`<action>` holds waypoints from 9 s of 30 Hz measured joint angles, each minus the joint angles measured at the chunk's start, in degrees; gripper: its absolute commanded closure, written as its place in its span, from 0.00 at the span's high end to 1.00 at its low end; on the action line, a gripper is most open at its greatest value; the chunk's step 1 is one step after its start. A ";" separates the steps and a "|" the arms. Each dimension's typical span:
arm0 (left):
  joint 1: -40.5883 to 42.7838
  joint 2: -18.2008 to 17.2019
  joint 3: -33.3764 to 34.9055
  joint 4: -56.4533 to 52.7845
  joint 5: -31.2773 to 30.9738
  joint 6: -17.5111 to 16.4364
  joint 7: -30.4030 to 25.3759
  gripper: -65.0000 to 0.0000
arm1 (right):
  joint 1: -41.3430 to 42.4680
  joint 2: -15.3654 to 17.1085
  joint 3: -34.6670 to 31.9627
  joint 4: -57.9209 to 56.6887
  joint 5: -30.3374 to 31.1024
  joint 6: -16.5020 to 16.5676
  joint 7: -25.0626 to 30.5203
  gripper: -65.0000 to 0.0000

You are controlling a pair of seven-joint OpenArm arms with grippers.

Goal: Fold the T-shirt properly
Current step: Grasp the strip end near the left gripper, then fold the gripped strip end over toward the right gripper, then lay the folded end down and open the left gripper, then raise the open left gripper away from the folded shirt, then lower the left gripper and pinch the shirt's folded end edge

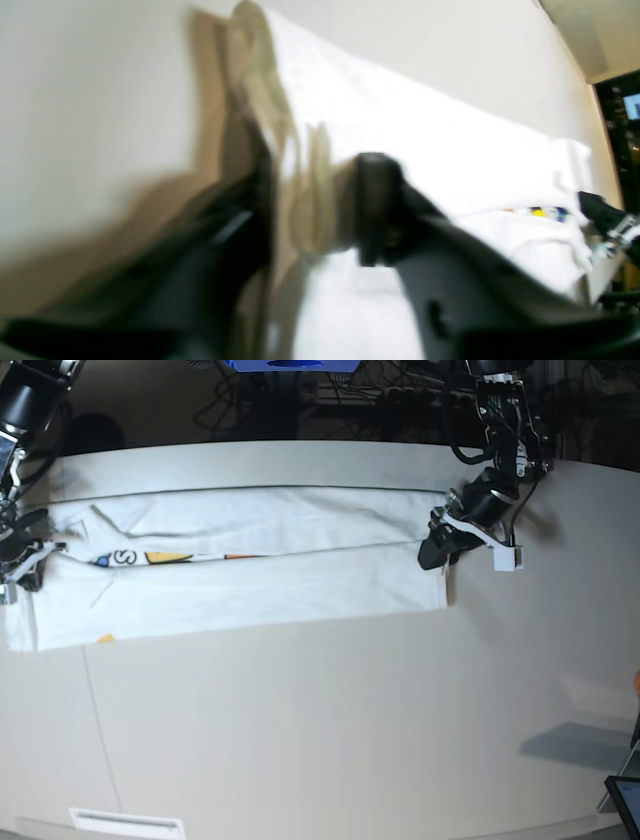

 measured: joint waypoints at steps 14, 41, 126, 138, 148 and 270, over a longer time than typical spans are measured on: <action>0.52 5.14 0.70 13.92 22.03 2.99 3.13 0.00 | -0.02 0.00 0.00 -0.17 0.04 0.00 0.17 0.00; -5.11 11.63 36.06 23.65 41.09 16.13 3.48 0.00 | 0.04 0.15 0.00 0.00 0.31 0.00 -0.92 0.00; -26.56 15.78 64.30 -8.02 23.28 19.43 -8.94 0.46 | 0.04 0.17 0.00 -0.15 0.66 0.00 -0.92 0.00; -32.09 15.65 65.33 -4.79 10.97 13.66 -15.76 0.47 | -0.46 0.31 0.00 -0.15 0.90 0.00 -0.61 0.00; -18.18 10.08 66.51 5.07 43.89 27.93 -14.91 0.00 | -0.76 0.31 0.00 -0.11 1.14 -0.02 -0.31 0.00; -4.24 2.51 34.73 10.54 51.19 27.61 -8.00 0.00 | 11.13 3.43 5.66 -8.22 44.92 7.76 -52.13 0.82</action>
